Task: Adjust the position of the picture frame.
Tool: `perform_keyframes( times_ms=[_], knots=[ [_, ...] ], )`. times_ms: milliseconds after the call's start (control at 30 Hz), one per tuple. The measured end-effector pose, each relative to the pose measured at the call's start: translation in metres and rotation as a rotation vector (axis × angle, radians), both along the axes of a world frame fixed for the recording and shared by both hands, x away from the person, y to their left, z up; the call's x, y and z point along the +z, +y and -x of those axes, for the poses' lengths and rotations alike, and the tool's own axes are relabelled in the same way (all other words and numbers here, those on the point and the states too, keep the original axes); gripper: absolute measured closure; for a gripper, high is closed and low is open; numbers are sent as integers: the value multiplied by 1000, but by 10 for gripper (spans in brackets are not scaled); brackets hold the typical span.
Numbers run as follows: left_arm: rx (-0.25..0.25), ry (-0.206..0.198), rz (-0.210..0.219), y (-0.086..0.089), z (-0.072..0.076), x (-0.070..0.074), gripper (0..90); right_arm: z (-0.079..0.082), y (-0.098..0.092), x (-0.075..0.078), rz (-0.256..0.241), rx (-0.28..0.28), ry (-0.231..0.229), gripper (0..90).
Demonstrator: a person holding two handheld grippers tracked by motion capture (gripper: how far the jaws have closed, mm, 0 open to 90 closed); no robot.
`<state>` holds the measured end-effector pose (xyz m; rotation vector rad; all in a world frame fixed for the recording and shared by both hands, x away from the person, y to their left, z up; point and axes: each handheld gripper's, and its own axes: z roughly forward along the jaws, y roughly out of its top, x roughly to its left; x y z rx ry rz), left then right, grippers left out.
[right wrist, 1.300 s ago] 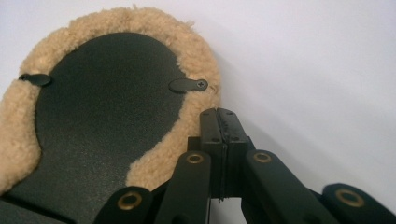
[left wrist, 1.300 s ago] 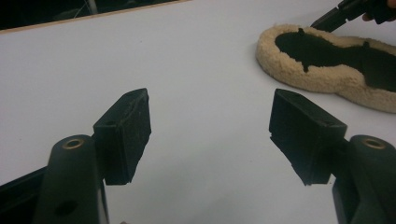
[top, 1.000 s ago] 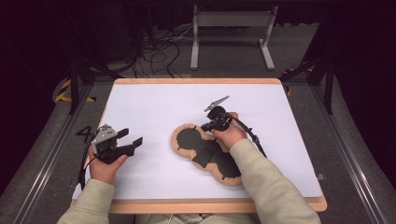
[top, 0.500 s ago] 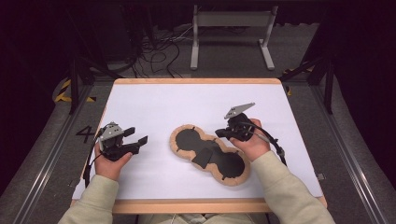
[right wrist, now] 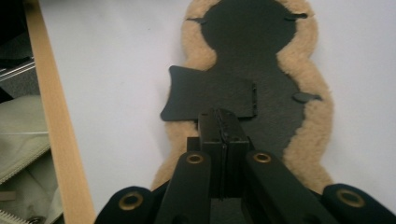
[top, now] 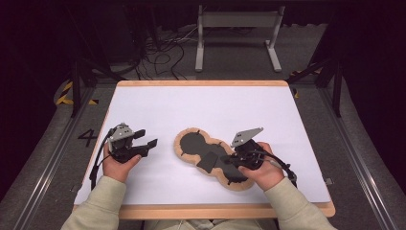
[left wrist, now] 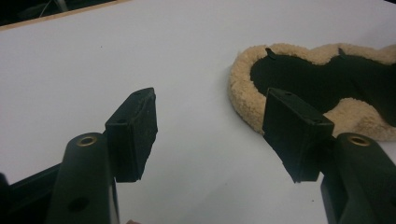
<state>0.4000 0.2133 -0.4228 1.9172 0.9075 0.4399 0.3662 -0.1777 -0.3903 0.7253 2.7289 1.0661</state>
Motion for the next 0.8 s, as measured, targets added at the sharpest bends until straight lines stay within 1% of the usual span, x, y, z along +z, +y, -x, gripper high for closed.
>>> perform_keyframes(
  times_ms=[100,133,167,233,267,367,467,567,600,667,800],
  knots=[
    [-5,-1,-3,0,-1,0,362,11,2,-2,-8,14,3,900],
    [-5,-1,-3,0,-1,0,369,13,2,-4,2,26,4,900],
    [-11,-2,4,0,-1,1,377,16,3,-6,22,31,8,900],
    [-11,-3,5,0,-1,1,382,17,2,-7,24,29,9,900],
    [-12,4,11,0,0,1,385,19,0,-9,19,24,22,900],
    [-12,8,15,0,0,1,385,23,0,-10,15,20,31,900],
    [-13,8,8,0,-1,1,385,29,1,-13,39,38,33,900],
    [-18,11,5,-1,-1,0,385,33,5,-20,76,44,39,900],
    [-18,11,5,-1,-1,0,385,33,5,-20,76,44,39,900],
    [-15,15,5,-1,-1,0,385,34,8,-26,107,62,43,900],
    [-21,15,-2,-1,-2,-1,386,35,10,-29,110,75,61,900]
  ],
)
